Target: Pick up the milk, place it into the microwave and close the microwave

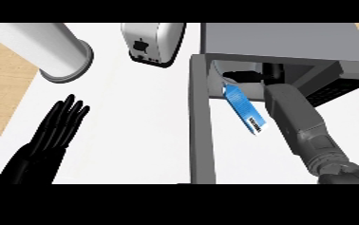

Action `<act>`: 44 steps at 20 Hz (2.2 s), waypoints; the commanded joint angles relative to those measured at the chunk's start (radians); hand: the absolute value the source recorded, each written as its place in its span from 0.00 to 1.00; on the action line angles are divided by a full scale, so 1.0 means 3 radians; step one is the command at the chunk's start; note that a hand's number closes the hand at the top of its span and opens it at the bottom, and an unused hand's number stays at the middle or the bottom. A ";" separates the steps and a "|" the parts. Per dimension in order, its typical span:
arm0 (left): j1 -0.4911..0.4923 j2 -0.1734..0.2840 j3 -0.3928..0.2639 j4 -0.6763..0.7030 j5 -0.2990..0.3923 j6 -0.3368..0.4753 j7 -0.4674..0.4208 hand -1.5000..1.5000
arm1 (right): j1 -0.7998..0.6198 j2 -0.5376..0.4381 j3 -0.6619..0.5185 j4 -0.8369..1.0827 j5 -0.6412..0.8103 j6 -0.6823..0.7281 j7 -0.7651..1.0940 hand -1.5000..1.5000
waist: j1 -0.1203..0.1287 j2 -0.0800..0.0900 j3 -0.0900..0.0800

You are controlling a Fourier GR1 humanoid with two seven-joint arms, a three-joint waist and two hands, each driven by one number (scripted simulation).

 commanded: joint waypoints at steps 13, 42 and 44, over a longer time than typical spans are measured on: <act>-0.0055 0.0094 -0.0604 0.0587 -0.0709 -0.0317 -0.0514 1.00 | 0.0787 0.0290 0.0104 -0.0406 -0.0112 0.0536 -0.0521 0.00 | -0.0229 -0.0111 -0.0013; -0.1347 -0.0023 -0.2784 0.2592 -0.1021 0.1193 -0.0511 1.00 | 0.3878 0.0254 0.0814 -0.4872 -0.0575 0.1361 0.0745 0.00 | -0.0396 -0.0113 -0.0020; -0.1474 -0.0023 -0.3000 0.2825 -0.0922 0.1560 -0.0677 1.00 | 0.3822 0.0146 0.0772 -0.5102 -0.0750 0.1506 0.1033 0.00 | -0.0442 -0.0105 -0.0023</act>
